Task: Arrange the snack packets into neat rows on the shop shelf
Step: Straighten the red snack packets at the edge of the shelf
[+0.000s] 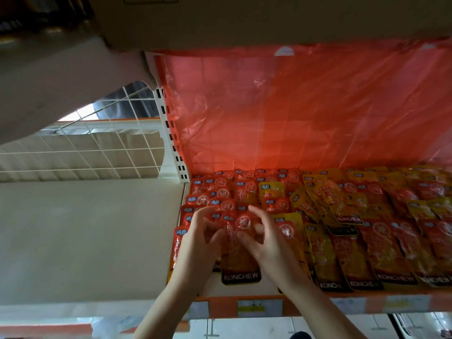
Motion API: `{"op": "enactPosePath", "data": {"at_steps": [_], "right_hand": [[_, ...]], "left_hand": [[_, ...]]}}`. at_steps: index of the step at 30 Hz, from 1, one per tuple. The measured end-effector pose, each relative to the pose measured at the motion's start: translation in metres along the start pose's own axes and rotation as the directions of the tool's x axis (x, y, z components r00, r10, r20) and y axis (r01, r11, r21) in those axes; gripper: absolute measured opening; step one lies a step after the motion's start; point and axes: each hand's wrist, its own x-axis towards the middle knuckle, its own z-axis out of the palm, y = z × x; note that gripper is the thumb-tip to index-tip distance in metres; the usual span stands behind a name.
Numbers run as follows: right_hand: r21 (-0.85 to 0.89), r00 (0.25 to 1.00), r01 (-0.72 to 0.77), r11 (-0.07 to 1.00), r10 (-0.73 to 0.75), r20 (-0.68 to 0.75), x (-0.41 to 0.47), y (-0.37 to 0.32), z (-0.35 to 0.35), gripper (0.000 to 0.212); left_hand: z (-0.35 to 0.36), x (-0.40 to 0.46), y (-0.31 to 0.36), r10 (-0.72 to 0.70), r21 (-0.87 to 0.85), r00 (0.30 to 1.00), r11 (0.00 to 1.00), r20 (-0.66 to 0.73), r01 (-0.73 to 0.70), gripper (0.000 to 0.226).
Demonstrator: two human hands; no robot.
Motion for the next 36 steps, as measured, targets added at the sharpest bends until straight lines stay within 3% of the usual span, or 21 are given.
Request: {"op": "enactPosePath", "data": {"at_steps": [4,7,12,23,29,36], "right_hand": [[-0.111,0.999,0.05,0.993,-0.051,0.0,0.001,0.004,0.014,0.054],[-0.195,0.998,0.067,0.979,-0.067,0.009,0.0,0.014,0.032,0.054],[-0.455,0.971,0.185,0.871,-0.233,-0.05,0.002,0.029,0.047,0.047],[-0.63,0.932,0.227,0.743,-0.354,-0.081,0.007,0.021,0.046,0.029],[-0.63,0.898,0.393,0.67,-0.425,0.108,0.028,0.004,0.061,0.036],[-0.643,0.872,0.45,0.62,-0.46,0.167,0.035,0.006,0.074,0.034]], "left_hand": [[-0.025,-0.001,-0.018,0.093,0.278,0.985,0.959,-0.148,-0.049,0.034],[-0.042,-0.001,-0.037,0.06,0.437,0.982,0.899,-0.18,0.026,0.033],[-0.051,-0.005,-0.052,-0.092,0.376,0.986,0.917,-0.136,0.137,0.044],[-0.051,-0.001,-0.055,-0.156,0.384,0.984,0.906,-0.088,0.178,0.045],[-0.051,0.005,-0.054,-0.119,0.389,0.985,0.908,-0.121,0.158,0.016],[-0.049,0.006,-0.049,-0.055,0.392,0.989,0.914,-0.137,0.105,0.019]]}}
